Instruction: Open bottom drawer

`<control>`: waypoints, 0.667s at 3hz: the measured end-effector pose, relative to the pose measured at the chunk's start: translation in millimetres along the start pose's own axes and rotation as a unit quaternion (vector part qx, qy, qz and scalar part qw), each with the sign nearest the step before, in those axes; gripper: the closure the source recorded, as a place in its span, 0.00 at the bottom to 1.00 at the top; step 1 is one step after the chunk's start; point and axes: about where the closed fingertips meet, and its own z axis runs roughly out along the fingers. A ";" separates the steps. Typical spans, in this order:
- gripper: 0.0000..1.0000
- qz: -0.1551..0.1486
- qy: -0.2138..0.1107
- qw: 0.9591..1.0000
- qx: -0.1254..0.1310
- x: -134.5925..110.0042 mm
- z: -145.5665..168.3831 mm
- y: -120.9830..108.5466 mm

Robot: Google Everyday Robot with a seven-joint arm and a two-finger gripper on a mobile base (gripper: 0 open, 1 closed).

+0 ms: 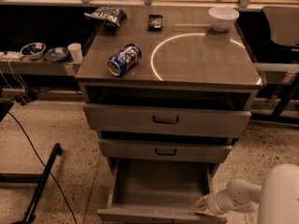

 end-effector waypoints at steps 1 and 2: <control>0.98 -0.028 -0.077 0.996 0.021 -19.4 -35.7 1.6; 0.73 -0.057 -0.143 0.985 0.074 -33.7 -82.0 2.0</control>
Offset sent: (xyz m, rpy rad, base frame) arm -0.0140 -0.0320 0.1468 0.3815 -0.3793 0.0327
